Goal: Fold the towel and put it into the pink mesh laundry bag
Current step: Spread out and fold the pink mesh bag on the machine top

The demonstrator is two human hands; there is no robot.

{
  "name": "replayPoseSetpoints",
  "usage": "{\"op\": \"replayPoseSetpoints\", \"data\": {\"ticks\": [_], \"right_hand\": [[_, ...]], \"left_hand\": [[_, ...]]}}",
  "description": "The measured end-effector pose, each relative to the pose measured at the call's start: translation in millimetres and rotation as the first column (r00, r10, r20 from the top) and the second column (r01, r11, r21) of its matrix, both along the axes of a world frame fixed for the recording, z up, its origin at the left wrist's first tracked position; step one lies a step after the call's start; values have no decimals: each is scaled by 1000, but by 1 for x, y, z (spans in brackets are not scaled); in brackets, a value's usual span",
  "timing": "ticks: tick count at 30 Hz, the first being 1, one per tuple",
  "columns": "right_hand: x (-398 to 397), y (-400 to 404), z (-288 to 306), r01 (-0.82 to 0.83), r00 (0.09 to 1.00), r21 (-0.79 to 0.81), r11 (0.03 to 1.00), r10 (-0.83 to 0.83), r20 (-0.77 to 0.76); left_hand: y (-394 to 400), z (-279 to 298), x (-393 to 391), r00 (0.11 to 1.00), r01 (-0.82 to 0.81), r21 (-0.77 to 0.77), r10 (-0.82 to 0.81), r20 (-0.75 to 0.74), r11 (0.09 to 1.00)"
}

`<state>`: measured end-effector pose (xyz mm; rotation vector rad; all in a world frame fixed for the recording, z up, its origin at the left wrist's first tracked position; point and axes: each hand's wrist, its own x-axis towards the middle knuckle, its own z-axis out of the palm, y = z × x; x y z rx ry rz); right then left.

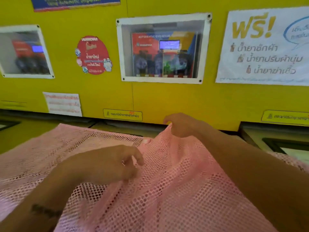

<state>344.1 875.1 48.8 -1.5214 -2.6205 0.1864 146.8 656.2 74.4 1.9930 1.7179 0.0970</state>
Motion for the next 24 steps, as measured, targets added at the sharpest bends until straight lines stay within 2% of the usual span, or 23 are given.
{"op": "replayPoseSetpoints", "data": {"ticks": [5,8,10,11,12,14,16,17,18,22,24], "right_hand": [[-26,14,-30,-50,993,11,999,48,108],[-27,14,-26,-3,984,183,983,-29,174],[-23,13,-14,-20,982,317,948,-40,182],[-20,12,-7,-19,990,340,940,-29,136],[-16,10,-1,-18,998,308,951,-2,66],[-10,5,9,-24,1000,115,993,26,-12],[-3,1,15,-46,996,-38,998,49,80],[1,1,16,-45,993,-62,997,51,111],[4,1,17,-44,994,-60,997,50,102],[13,5,27,8,992,28,1000,-4,-126],[15,10,33,14,998,135,991,-7,-55]], "left_hand": [[10,-35,12,989,-150,46,151,-1,988],[23,-48,19,982,-186,107,187,0,977],[27,-52,19,982,-183,165,174,67,969],[29,-52,18,976,-200,192,178,122,961],[32,-51,16,967,-220,224,181,180,950],[35,-48,12,941,-266,267,189,282,926],[39,-46,10,920,-292,263,196,339,919],[41,-45,10,915,-302,264,201,351,916],[42,-45,10,912,-310,268,206,354,912],[40,-40,12,889,-330,192,236,392,924],[38,-35,9,895,-315,112,256,365,942]]}}
